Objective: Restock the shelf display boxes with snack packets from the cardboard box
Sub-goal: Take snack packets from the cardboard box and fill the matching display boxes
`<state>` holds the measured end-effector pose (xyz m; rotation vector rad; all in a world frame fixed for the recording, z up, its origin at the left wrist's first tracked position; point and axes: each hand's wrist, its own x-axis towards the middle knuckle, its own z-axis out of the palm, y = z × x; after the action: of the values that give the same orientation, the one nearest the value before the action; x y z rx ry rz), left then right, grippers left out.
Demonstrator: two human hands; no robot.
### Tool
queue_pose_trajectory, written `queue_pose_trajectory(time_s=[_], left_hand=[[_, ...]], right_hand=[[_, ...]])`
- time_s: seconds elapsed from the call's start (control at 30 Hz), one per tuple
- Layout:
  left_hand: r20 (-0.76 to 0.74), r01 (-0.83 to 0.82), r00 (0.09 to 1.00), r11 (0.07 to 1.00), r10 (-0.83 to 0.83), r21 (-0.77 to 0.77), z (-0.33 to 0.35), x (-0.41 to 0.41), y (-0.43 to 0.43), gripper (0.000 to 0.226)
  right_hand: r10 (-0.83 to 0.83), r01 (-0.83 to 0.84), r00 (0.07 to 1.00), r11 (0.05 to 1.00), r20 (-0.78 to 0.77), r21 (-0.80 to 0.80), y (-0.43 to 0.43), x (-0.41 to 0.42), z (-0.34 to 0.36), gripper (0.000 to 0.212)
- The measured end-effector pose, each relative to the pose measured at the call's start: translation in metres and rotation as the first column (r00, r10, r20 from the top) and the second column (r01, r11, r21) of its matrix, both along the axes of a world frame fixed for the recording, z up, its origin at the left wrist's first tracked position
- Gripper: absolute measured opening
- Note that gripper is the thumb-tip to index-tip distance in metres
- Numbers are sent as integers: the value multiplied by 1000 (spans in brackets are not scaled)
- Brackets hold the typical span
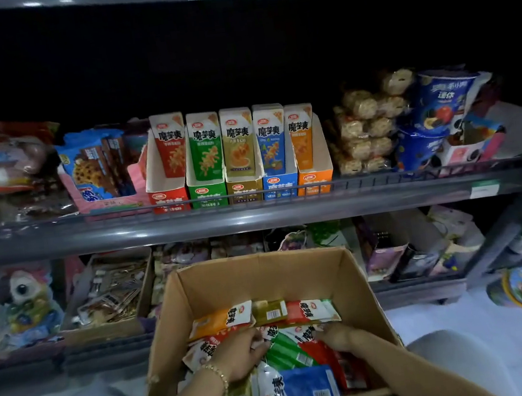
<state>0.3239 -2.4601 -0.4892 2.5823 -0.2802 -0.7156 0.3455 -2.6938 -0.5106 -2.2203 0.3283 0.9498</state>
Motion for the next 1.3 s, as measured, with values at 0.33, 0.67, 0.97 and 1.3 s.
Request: queue_pose_trajectory(time_s=[0.33, 0.67, 0.97, 1.3], left_hand=[[-62, -100, 994, 986, 93, -130, 3, -1, 3, 43], [-57, -240, 971, 932, 233, -272, 27, -2, 5, 48], [-294, -436, 893, 496, 341, -751, 99, -10, -18, 50], [-207, -383, 880, 381, 427, -841, 119, -8, -3, 34]], right_hand=[[-1, 0, 999, 1000, -36, -9, 3, -5, -3, 72], [-159, 146, 987, 914, 3, 378, 6, -5, 48, 53], [-488, 202, 867, 531, 102, 823, 38, 1, 106, 46], [-523, 90, 758, 675, 390, 732, 59, 2, 141, 21]])
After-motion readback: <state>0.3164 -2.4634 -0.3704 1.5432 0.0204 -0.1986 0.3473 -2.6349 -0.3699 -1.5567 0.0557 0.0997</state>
